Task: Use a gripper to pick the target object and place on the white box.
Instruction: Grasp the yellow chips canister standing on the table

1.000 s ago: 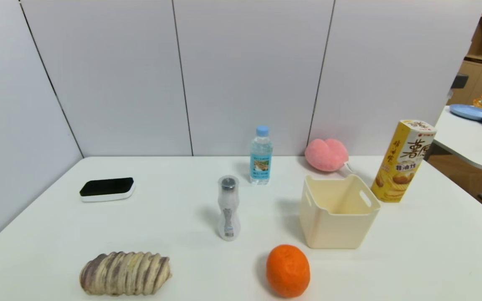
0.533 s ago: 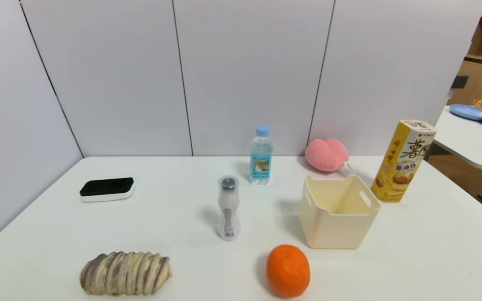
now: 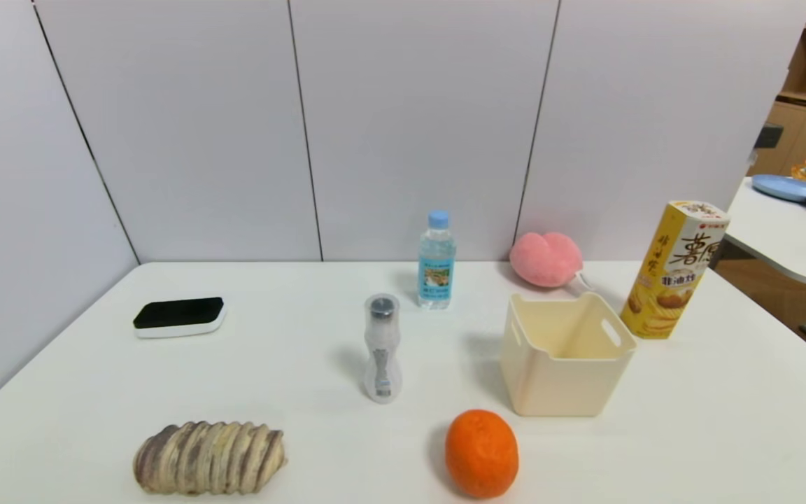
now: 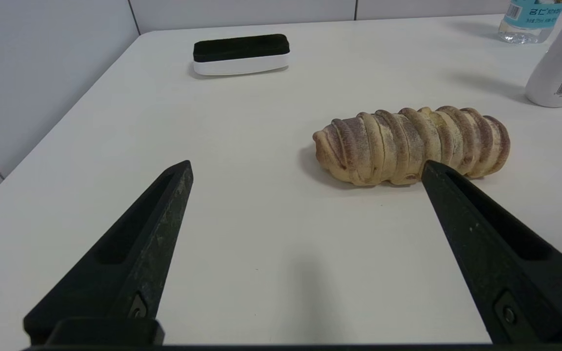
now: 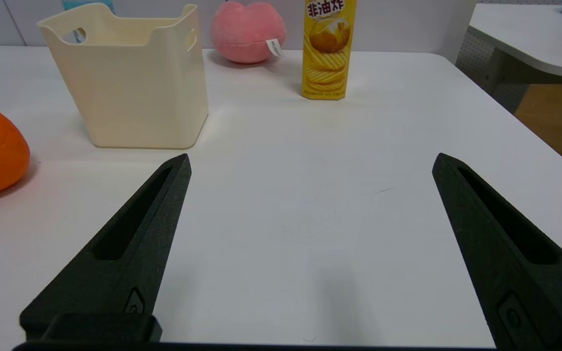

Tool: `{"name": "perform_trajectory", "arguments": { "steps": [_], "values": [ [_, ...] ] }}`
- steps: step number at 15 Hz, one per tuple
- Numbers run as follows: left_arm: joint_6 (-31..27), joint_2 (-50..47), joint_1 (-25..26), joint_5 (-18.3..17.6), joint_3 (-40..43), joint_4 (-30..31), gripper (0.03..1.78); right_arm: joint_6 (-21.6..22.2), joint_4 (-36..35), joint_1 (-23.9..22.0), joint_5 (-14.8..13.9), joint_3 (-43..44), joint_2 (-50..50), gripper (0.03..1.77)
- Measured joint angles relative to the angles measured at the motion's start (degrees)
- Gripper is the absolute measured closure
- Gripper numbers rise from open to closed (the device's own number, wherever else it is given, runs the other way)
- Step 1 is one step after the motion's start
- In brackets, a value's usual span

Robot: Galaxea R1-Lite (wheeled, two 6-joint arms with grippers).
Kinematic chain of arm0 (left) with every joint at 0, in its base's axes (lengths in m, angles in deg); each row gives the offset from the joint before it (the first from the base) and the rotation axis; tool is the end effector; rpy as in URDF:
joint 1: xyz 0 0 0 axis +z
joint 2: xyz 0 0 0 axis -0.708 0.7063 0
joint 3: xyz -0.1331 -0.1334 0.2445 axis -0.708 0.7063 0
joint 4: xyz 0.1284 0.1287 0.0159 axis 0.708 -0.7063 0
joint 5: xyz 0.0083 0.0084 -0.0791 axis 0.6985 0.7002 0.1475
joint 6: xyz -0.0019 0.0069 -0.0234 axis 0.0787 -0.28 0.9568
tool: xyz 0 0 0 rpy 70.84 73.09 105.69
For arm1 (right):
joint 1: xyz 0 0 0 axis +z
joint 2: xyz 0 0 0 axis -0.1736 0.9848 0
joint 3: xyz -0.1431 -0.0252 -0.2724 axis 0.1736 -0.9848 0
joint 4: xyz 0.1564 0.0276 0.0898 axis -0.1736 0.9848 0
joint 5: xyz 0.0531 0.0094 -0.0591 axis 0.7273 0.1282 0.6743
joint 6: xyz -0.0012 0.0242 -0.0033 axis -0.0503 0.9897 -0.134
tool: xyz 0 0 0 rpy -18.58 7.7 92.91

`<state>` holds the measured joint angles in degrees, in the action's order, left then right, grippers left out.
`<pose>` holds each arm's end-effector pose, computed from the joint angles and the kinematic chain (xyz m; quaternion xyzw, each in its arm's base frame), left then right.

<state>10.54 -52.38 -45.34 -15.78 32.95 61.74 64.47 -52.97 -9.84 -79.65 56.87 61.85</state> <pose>-0.0381 -0.0002 0.0749 0.0067 0.0029 -0.0120 0.9999 -0.0383 -0.0001 0.0760 -0.0108 -0.0034 0.0005 0.9999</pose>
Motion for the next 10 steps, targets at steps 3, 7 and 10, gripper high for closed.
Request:
{"name": "perform_trajectory", "arguments": {
  "steps": [3,7,10],
  "values": [
    [-0.02,0.00,0.00,0.00,0.00,0.00,0.12,0.11,-0.07,0.00,0.02,0.00,0.00,0.09],
    [-0.02,0.00,0.00,-0.05,0.00,0.00,0.12,0.16,-0.13,0.00,0.02,0.00,0.00,0.09],
    [-0.02,0.00,0.00,0.00,0.00,0.00,0.12,0.18,-0.13,0.00,0.00,0.00,0.00,0.09]
  ]
}}
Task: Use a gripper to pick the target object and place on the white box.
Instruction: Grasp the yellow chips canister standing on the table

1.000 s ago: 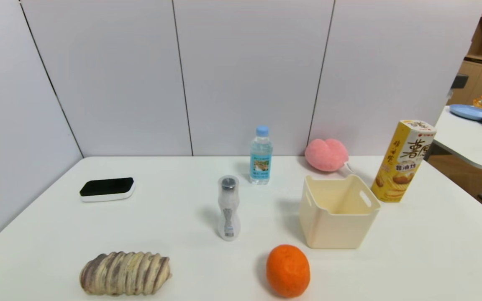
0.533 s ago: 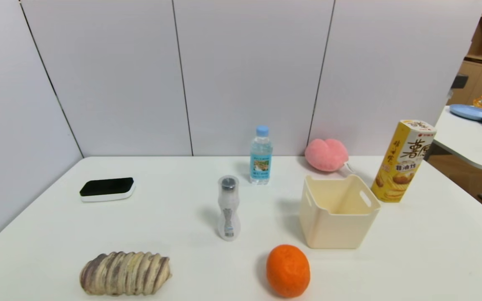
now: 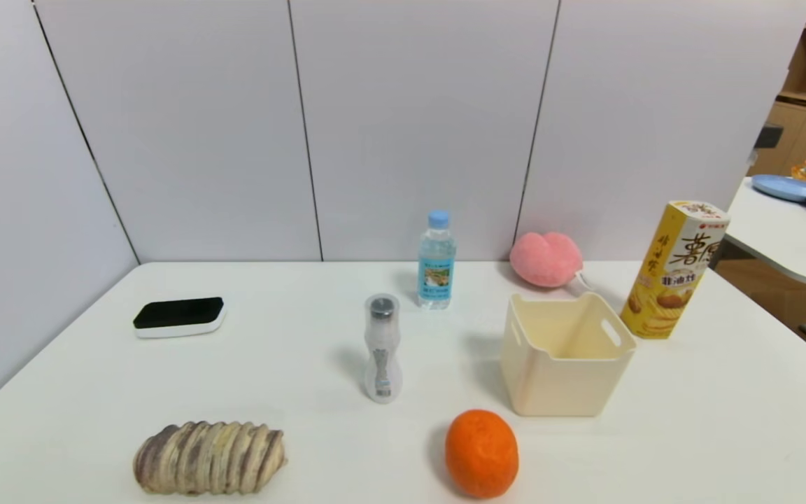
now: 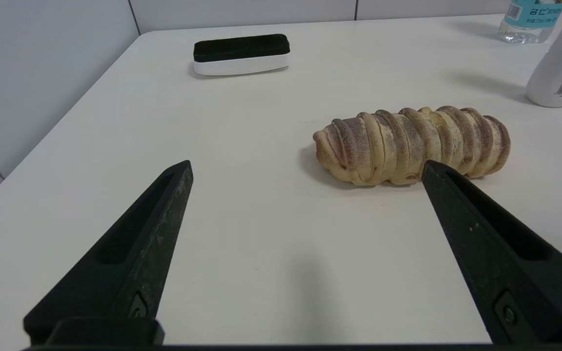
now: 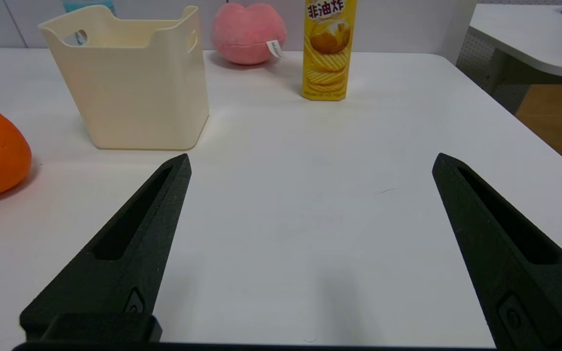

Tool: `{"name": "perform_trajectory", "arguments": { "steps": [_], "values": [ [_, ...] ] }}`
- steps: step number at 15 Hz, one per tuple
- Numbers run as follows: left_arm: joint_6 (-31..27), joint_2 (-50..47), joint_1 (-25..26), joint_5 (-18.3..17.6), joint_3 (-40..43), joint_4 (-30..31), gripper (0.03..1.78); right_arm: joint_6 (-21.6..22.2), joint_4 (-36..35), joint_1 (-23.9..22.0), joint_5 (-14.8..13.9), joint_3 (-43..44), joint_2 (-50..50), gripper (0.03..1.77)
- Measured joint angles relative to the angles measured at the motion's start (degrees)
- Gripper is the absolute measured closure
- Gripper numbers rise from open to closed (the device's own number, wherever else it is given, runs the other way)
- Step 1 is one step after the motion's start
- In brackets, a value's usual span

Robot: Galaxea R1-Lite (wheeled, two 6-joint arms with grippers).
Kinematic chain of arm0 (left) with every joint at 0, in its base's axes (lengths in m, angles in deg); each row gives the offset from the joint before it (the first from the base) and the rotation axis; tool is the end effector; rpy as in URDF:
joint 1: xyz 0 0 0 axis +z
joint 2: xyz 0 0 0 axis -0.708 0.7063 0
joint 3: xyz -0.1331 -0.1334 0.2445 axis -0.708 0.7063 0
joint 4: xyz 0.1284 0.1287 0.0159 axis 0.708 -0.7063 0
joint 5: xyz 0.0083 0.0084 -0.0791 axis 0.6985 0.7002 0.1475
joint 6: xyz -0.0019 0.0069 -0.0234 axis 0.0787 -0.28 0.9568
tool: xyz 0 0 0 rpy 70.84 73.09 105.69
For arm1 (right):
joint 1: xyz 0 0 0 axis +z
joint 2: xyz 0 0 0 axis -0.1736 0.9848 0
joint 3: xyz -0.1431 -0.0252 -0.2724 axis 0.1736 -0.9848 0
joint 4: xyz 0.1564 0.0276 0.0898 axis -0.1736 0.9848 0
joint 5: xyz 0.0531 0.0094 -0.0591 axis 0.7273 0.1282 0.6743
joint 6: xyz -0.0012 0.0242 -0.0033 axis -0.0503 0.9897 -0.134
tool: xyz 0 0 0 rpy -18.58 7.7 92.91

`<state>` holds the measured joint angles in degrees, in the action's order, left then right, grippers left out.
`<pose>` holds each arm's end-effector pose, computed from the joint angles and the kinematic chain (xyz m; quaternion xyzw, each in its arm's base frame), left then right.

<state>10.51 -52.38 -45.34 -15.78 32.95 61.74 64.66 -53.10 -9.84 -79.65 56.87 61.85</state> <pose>-0.0381 -0.0002 0.0749 0.0070 0.0029 -0.0120 0.9999 -0.0383 -0.0001 0.0762 -0.0091 -0.0045 0.0004 0.9999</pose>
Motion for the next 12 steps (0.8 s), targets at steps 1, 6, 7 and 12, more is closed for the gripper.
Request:
{"name": "perform_trajectory", "arguments": {
  "steps": [1,6,7,12],
  "values": [
    [0.00,0.00,0.00,0.02,0.00,0.02,0.12,-0.13,0.02,0.00,0.02,0.00,0.00,0.09],
    [0.00,0.00,0.00,-0.05,0.00,0.00,0.12,0.04,0.02,0.00,0.00,0.00,0.00,0.09],
    [0.00,0.00,0.00,-0.02,0.00,0.00,0.12,0.15,0.09,0.00,0.00,0.00,0.00,0.09],
    [0.00,0.00,0.00,-0.02,0.00,0.00,0.12,-0.44,0.28,0.00,-0.04,0.96,0.17,0.09]
  ]
}}
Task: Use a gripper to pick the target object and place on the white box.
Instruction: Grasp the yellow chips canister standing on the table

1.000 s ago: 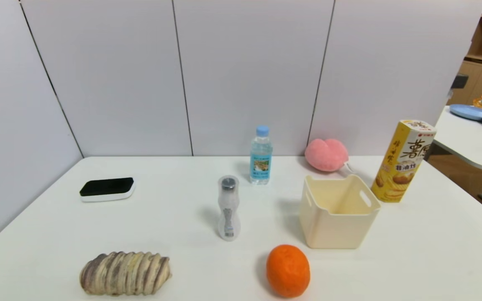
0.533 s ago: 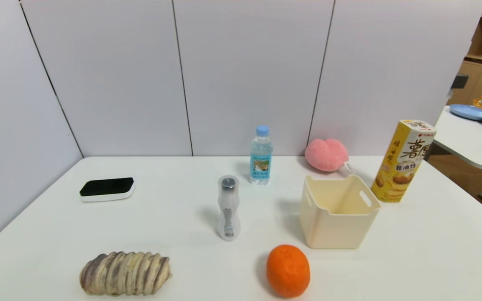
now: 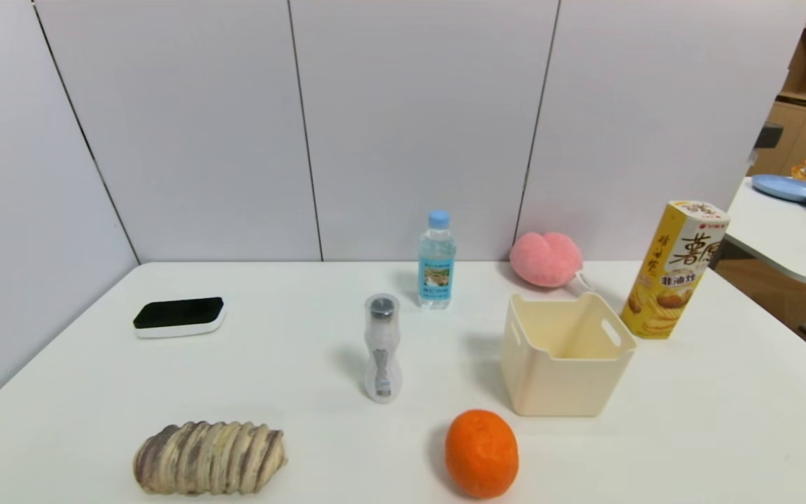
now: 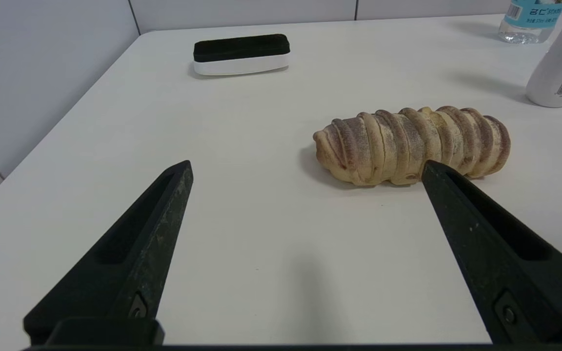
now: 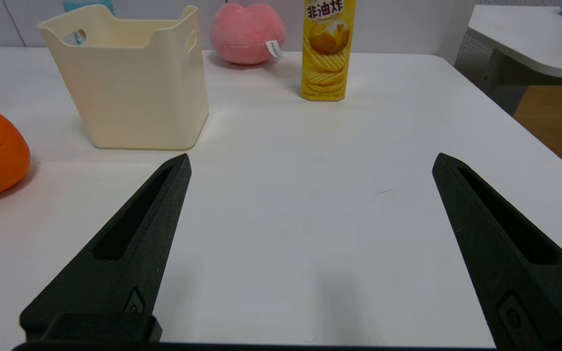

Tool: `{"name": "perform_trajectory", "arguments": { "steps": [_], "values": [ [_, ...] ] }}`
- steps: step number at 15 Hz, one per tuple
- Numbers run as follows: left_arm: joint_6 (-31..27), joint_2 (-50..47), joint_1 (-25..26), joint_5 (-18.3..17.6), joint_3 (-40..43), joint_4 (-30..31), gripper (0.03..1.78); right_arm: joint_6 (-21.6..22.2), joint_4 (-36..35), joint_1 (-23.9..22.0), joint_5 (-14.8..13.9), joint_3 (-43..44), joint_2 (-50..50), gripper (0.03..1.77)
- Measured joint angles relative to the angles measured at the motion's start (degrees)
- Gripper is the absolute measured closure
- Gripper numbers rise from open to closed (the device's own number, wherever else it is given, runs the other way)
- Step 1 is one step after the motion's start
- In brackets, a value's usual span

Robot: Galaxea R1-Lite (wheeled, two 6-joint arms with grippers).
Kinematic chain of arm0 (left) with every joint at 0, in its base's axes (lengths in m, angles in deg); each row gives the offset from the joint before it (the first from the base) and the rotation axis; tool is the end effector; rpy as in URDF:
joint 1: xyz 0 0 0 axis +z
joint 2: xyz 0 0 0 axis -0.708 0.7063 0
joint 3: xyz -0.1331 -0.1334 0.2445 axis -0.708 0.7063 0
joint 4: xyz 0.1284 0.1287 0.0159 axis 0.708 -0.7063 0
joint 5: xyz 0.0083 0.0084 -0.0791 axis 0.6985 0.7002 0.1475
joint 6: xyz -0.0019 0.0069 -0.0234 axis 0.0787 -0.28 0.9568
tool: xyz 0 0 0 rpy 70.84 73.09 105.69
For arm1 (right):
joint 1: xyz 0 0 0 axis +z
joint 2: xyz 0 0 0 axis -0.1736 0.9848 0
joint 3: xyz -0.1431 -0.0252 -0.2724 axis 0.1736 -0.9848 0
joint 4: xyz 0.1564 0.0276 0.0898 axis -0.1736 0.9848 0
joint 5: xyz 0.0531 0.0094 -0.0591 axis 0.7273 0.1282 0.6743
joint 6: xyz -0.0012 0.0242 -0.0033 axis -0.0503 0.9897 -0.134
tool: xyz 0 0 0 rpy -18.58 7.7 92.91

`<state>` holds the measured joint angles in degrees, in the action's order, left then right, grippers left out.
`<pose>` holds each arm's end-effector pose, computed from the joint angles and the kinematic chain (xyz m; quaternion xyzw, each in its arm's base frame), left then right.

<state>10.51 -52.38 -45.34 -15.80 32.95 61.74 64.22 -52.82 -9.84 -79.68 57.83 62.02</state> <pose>-0.0381 -0.0002 0.0749 0.0070 0.0029 -0.0121 0.9999 -0.0393 -0.0001 0.0803 -0.0129 -0.0089 0.0001 0.9999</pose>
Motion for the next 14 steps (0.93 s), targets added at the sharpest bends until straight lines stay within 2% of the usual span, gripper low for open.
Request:
{"name": "perform_trajectory", "arguments": {
  "steps": [6,14],
  "values": [
    [0.02,0.00,0.00,0.05,0.00,0.00,0.12,-0.83,3.57,-0.32,0.60,11.24,7.20,0.09],
    [0.00,0.00,0.02,0.02,0.00,0.02,0.12,-0.51,3.11,-2.06,0.54,19.43,20.87,0.09]
  ]
}}
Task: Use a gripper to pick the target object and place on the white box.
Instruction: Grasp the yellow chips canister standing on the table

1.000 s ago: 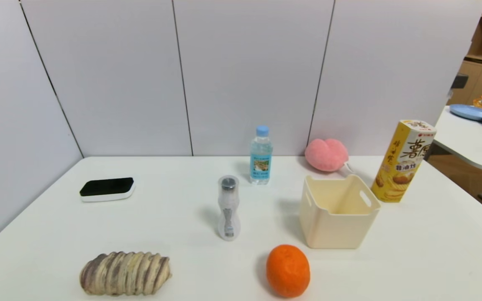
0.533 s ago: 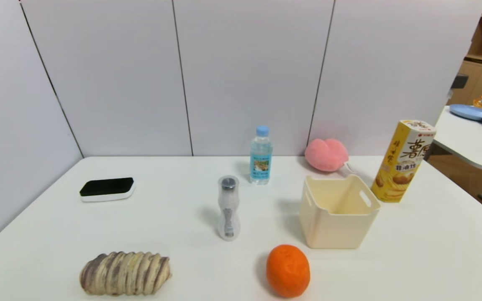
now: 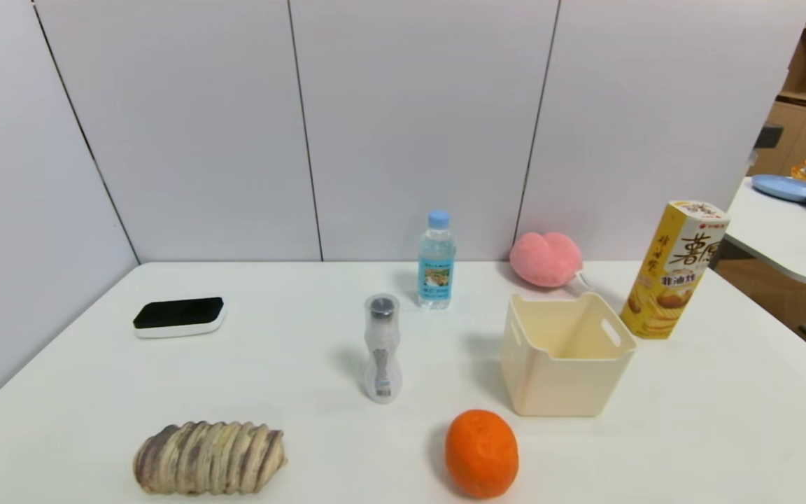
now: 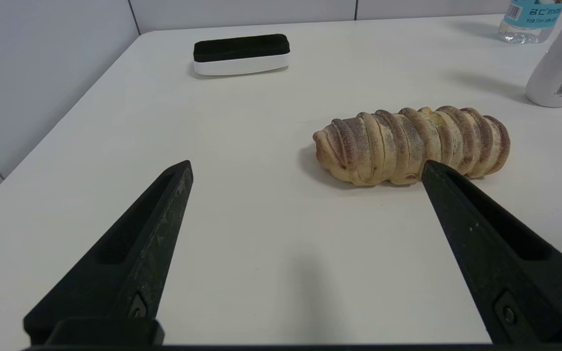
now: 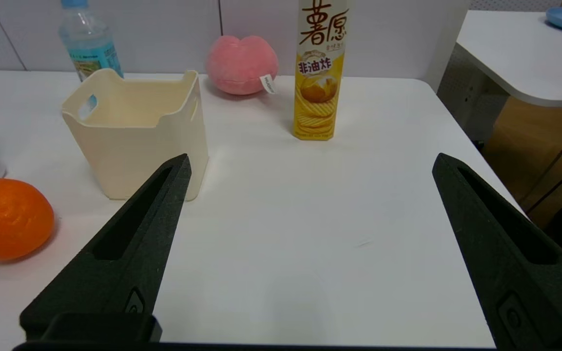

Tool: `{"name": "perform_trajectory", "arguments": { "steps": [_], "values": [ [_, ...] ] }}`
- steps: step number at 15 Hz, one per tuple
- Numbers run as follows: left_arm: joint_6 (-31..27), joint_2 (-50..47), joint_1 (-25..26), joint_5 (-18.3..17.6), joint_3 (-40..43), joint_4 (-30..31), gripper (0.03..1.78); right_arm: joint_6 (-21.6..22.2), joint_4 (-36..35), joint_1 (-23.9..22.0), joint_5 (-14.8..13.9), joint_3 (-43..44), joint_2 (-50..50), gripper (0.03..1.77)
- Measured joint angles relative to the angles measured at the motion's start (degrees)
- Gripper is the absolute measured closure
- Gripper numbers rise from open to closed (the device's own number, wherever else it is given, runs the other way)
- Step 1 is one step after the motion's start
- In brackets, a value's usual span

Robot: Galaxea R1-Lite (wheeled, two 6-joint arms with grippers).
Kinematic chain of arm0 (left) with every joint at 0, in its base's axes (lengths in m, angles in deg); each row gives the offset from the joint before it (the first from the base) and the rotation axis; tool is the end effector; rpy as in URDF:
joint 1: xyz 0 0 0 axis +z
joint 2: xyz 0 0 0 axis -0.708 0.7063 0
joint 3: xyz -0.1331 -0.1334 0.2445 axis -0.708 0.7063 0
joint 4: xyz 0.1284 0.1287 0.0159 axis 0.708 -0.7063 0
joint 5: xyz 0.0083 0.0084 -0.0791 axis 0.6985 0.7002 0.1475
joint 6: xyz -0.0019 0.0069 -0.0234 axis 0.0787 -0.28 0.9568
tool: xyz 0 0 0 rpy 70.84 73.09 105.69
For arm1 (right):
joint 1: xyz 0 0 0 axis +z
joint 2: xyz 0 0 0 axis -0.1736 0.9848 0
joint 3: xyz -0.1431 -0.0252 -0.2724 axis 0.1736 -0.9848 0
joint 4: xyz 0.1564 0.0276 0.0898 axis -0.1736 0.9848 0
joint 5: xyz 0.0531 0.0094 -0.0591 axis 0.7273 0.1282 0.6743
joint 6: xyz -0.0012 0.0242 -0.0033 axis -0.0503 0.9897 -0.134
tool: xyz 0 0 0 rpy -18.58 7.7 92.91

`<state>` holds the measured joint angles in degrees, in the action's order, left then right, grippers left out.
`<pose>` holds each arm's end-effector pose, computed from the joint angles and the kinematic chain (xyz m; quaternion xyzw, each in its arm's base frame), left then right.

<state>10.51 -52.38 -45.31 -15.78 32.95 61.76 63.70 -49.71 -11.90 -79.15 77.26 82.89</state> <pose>-0.0381 -0.0002 0.0749 0.0070 0.0028 -0.0117 0.9999 -0.0172 0.0008 0.1778 -0.0169 0.0310 -0.0126 0.9993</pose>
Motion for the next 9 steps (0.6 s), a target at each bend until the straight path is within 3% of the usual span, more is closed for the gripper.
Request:
{"name": "perform_trajectory", "arguments": {
  "steps": [9],
  "values": [
    [0.00,0.00,-0.02,0.02,0.00,-0.02,0.12,-0.30,-0.94,-2.91,0.04,6.41,13.02,0.09]
  ]
}}
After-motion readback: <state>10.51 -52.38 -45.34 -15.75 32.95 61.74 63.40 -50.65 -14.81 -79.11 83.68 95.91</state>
